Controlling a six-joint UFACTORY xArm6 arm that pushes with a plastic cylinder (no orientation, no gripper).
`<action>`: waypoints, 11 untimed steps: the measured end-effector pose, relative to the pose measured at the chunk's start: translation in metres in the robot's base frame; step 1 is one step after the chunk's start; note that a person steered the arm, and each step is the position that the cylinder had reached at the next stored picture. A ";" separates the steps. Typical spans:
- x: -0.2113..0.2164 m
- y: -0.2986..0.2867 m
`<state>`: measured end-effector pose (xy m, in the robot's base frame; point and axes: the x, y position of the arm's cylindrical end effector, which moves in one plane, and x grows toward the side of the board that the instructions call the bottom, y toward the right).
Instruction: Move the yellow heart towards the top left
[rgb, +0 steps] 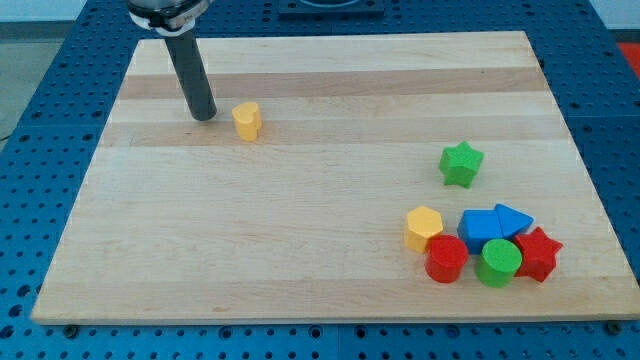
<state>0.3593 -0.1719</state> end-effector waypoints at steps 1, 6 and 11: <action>0.038 0.021; -0.037 -0.008; -0.008 -0.045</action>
